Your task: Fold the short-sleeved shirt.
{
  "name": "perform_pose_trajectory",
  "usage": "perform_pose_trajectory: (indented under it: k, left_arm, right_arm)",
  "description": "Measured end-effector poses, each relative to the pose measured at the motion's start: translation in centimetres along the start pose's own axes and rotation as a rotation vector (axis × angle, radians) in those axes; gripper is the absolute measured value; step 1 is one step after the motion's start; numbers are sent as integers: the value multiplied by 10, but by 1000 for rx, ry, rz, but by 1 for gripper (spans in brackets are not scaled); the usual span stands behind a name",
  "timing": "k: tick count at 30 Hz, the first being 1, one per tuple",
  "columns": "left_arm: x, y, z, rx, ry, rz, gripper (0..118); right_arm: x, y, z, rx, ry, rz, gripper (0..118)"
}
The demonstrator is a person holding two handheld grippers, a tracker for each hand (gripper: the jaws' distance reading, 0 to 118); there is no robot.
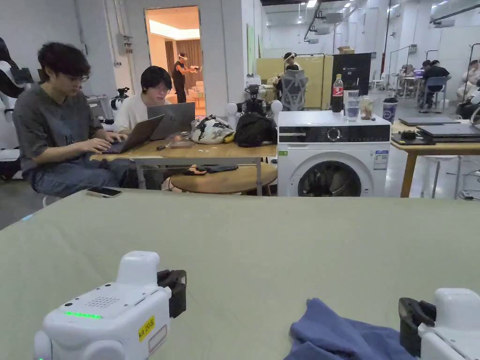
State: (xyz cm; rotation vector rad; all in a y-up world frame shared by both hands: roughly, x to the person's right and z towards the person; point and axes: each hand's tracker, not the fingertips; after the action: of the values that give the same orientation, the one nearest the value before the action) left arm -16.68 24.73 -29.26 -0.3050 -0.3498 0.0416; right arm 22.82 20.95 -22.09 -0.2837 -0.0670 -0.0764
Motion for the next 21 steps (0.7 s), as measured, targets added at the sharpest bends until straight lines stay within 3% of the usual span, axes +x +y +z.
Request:
perform_pose_trajectory:
  k: [2, 8, 10, 11, 15, 16, 21]
  left_arm:
    - [-10, 2, 2, -18, 21, 3, 0]
    - [-51, -16, -26, -335, -40, 150, 3]
    - [-57, -33, -40, -426, -57, 183, 44]
    - [-59, -42, -48, -468, -81, 207, 48]
    - [-60, -76, -83, -556, -31, 270, 48]
    - [-85, -81, -104, -591, -34, 283, 48]
    - [-82, -107, -136, -721, -6, 248, 46]
  right_arm:
    - [-2, -2, 1, -2, 7, 2, 0]
    - [3, -12, 0, -30, 24, -10, 0]
    - [6, -15, 0, -43, 24, -9, 0]
    - [7, -17, 0, -49, 22, -10, 0]
    - [17, -26, 1, -73, 11, -14, 0]
    - [20, -27, 2, -80, 7, -13, 0]
    - [36, -32, 12, -95, -40, -11, 0]
